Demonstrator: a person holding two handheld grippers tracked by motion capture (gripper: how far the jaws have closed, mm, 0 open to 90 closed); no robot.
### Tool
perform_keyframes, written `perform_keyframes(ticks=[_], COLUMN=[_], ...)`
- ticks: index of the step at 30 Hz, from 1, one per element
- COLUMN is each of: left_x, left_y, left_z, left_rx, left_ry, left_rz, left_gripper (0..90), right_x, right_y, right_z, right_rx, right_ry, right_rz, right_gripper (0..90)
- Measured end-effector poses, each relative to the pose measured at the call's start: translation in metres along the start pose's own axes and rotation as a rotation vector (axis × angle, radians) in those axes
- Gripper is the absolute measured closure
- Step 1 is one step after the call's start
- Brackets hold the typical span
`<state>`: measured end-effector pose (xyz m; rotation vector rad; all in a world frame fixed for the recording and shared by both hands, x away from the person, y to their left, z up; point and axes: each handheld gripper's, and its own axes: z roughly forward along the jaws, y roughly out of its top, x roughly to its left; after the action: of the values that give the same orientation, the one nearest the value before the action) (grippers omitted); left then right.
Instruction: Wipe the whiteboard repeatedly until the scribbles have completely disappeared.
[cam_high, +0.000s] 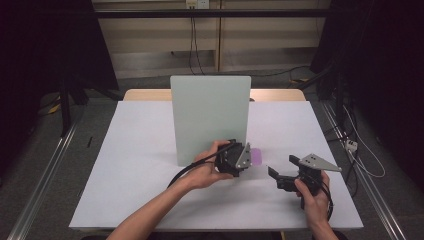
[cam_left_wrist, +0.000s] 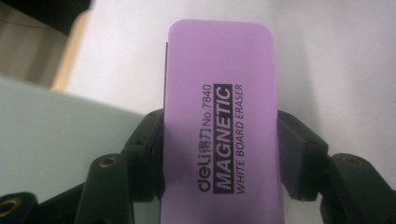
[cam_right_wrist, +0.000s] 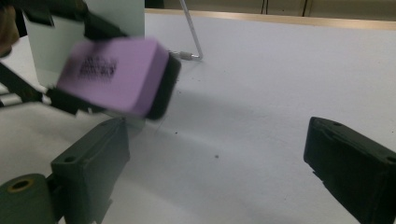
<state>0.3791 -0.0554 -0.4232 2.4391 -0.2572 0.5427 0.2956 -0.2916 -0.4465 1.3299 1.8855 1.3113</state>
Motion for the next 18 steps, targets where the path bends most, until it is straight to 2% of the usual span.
perform_keyframes(ticks=[3,5,9,11,15,18], left_x=[-0.011,-0.015,-0.012,-0.008,0.008,0.026], left_y=[-0.002,-0.001,-0.003,-0.004,-0.009,-0.019], left_z=[0.012,0.013,0.011,0.006,-0.018,-0.043], left_rx=[0.021,0.041,0.021,0.012,-0.029,-0.092], left_ry=[-0.035,-0.021,-0.028,-0.011,0.051,0.101], left_rz=[0.013,0.033,0.007,0.006,-0.042,-0.117], left_gripper=[41.1,41.1,41.2,41.2,41.2,41.2], right_x=[0.001,0.001,0.002,0.002,0.002,0.002], right_y=[0.0,0.0,0.0,0.0,0.0,0.0], right_z=[0.0,0.001,0.001,0.001,0.001,0.001], right_rx=[0.0,-0.001,0.0,0.0,0.0,-0.001], right_ry=[0.006,0.01,0.013,0.014,0.016,0.018], right_rz=[-0.004,-0.008,-0.007,-0.007,-0.006,-0.007], right_gripper=[6.6,6.6,6.7,6.7,6.6,6.6])
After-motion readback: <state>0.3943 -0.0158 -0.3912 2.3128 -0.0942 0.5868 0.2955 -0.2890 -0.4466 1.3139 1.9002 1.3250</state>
